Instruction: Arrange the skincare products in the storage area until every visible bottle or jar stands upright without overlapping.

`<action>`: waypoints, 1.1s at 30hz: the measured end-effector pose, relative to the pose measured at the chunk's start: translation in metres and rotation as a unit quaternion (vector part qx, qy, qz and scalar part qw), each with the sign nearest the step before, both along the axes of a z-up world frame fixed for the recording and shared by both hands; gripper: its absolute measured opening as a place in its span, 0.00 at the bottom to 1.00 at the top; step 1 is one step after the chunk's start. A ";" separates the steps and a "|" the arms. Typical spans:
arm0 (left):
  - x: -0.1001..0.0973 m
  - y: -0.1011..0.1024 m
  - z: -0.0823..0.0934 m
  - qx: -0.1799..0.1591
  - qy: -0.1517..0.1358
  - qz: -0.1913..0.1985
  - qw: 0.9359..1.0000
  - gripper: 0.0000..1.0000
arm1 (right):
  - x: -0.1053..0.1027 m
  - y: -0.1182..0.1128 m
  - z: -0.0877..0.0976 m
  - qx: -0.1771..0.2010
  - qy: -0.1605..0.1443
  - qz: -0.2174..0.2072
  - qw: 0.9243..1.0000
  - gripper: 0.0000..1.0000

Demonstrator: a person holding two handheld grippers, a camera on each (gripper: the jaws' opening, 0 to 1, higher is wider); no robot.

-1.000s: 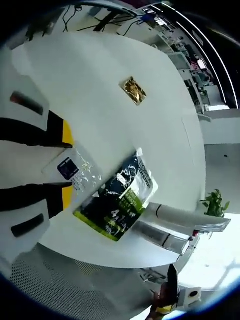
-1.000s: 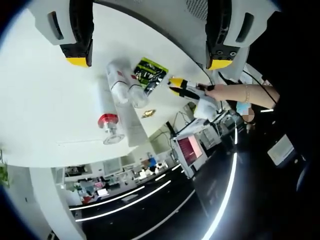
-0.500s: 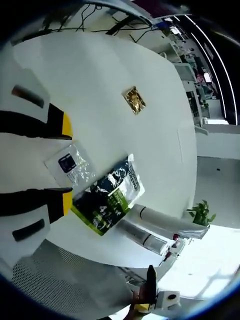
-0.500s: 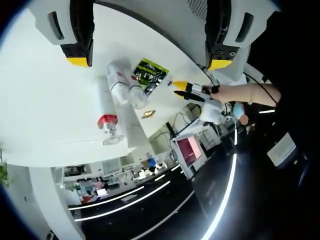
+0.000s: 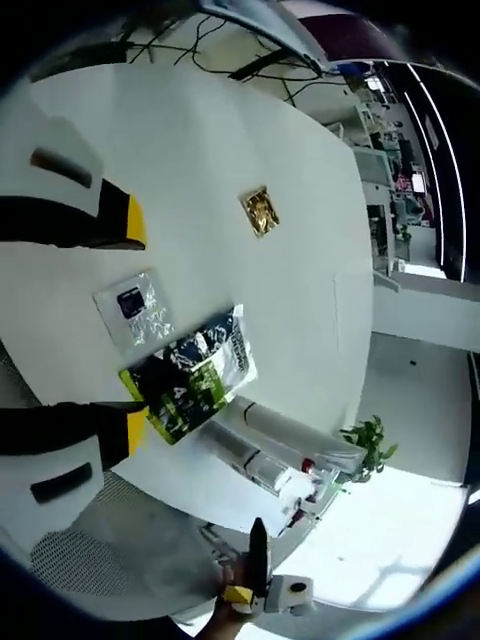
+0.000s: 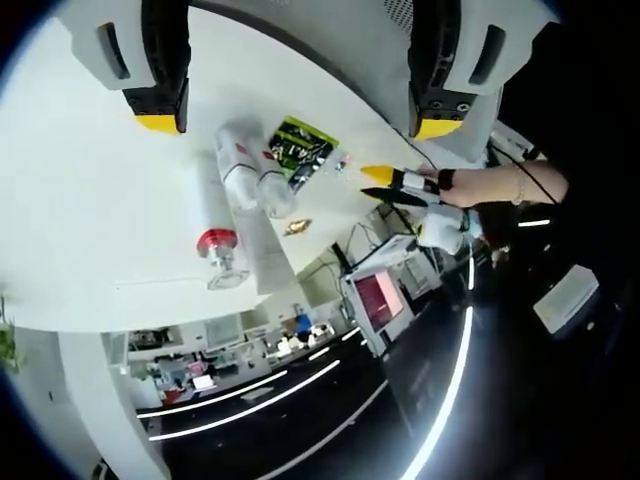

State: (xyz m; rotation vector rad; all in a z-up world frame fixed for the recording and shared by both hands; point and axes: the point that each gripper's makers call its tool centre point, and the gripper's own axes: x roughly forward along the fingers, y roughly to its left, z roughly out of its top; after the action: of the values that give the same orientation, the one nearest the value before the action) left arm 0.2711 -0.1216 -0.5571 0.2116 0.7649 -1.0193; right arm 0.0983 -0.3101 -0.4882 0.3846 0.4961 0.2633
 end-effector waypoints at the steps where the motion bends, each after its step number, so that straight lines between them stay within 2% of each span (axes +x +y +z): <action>1: -0.003 0.000 0.005 -0.003 0.000 0.001 1.000 0.61 | 0.000 0.000 0.000 -0.001 -0.001 0.001 1.000 0.95; 7: -0.014 -0.002 0.025 -0.026 0.000 0.005 1.000 0.69 | 0.000 0.000 0.001 -0.001 -0.003 0.002 1.000 0.94; 12: -0.023 -0.002 0.035 -0.046 -0.001 0.007 0.999 0.75 | 0.000 0.001 0.001 0.001 -0.004 0.003 1.000 0.94; 17: -0.038 -0.004 0.046 -0.050 -0.008 -0.006 0.999 0.80 | -0.001 0.003 0.003 0.002 -0.006 0.003 1.000 0.94; 22: -0.050 -0.007 0.063 -0.090 -0.011 0.004 0.996 0.83 | -0.001 0.003 0.003 0.002 -0.006 0.004 1.000 0.94; 26: -0.058 -0.007 0.070 -0.095 -0.024 -0.003 0.995 0.87 | -0.001 0.003 0.003 0.001 -0.006 0.005 1.000 0.93; 29: -0.062 -0.010 0.072 -0.111 -0.012 -0.005 0.994 0.91 | -0.001 0.003 0.003 0.001 -0.006 0.005 1.000 0.93; 33: -0.062 -0.011 0.072 -0.111 -0.015 -0.003 0.994 0.94 | -0.001 0.004 0.003 0.000 -0.006 0.007 1.000 0.93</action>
State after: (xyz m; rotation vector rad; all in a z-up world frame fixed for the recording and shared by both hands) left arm 0.2087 -0.1321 -0.4852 0.0374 0.6181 -1.0957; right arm 0.0971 -0.3058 -0.4855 0.3789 0.4872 0.2791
